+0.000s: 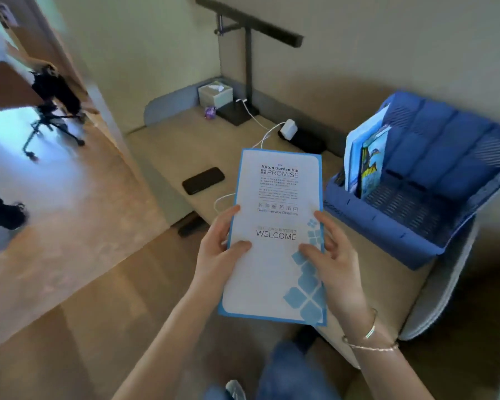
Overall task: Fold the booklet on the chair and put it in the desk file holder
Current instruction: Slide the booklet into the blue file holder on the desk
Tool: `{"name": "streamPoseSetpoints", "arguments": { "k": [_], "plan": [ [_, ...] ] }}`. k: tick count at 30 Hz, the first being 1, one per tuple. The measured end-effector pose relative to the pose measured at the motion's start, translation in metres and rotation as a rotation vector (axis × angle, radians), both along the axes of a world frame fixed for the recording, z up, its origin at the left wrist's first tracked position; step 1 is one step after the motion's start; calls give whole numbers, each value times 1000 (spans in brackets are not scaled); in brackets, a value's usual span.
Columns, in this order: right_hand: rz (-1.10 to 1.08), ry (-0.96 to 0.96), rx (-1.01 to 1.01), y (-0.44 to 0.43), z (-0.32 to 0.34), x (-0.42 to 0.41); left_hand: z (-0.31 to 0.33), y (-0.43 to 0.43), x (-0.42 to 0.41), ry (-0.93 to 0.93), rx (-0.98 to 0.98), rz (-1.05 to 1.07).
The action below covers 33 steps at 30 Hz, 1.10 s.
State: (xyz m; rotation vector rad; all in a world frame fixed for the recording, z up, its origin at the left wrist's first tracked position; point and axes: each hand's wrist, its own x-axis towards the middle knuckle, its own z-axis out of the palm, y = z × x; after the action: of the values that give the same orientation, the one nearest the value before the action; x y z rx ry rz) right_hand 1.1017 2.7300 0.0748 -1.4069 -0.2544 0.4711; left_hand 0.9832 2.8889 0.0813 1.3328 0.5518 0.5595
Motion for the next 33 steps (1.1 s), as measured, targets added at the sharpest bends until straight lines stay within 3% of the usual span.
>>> {"name": "streamPoseSetpoints", "arguments": {
  "k": [14, 26, 33],
  "plan": [
    [-544, 58, 24, -57, -13, 135, -6, -19, 241, 87, 44, -523],
    [-632, -87, -127, -62, 1, 232, 3, -5, 360, 40, 203, -743],
    [-577, -239, -240, -64, 18, 284, 14, 1, 398, -6, 336, -788]
  ]
}}
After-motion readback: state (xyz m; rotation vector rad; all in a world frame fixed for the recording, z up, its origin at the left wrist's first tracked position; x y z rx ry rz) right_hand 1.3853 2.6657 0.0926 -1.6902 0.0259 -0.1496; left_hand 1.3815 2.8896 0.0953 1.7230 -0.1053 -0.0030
